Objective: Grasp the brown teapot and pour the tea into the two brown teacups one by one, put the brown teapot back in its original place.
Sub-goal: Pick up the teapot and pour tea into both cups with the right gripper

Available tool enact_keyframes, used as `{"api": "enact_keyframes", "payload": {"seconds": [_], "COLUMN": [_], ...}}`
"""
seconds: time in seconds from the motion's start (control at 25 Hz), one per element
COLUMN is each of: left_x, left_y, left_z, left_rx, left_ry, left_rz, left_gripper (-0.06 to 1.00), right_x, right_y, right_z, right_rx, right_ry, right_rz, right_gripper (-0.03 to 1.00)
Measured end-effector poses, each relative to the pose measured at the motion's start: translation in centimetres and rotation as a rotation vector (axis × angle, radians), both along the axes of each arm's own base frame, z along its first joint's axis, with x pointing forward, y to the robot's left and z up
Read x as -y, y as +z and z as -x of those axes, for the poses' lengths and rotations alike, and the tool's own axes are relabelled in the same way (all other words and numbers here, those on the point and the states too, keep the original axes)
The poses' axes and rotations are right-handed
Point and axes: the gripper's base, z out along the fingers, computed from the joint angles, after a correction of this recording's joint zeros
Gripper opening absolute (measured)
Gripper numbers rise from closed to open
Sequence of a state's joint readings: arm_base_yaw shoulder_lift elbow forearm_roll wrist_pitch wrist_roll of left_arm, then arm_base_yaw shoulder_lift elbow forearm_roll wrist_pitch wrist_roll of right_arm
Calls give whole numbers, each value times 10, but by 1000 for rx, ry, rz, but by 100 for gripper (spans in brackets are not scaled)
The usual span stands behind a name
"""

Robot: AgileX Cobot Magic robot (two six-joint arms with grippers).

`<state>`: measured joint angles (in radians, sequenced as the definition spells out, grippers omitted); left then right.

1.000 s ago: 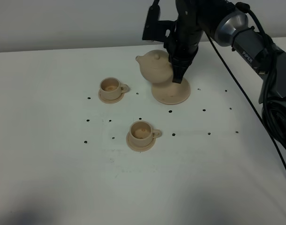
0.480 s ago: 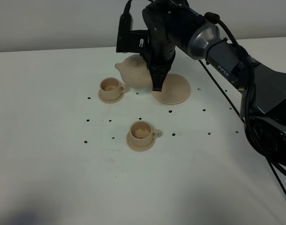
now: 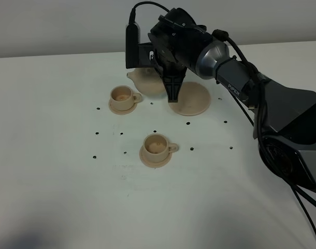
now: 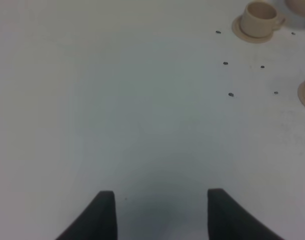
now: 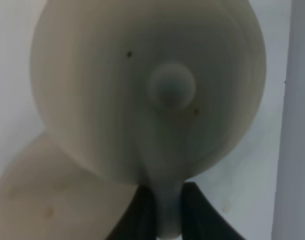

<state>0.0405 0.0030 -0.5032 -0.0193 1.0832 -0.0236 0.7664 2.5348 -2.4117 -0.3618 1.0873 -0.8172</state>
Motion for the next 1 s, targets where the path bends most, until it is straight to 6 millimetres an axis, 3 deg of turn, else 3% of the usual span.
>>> {"api": "enact_keyframes", "payload": {"seconds": [0.48,0.68,1.0], "left_x": [0,0,0], "left_y": [0,0,0], "left_z": [0,0,0], "left_rx": [0,0,0], "left_ry": [1,1,1], "left_rz": [-1,-1,-1], "left_gripper": [40,40,40], "right_x": [-4,-11,-23], "right_y": [-1,-13,-13], "right_z": [-1,5,15], "right_rx": [97,114,179], "right_ry": [51,77,120], "right_rz": [99,174,243], "right_gripper": [11,11,11]}}
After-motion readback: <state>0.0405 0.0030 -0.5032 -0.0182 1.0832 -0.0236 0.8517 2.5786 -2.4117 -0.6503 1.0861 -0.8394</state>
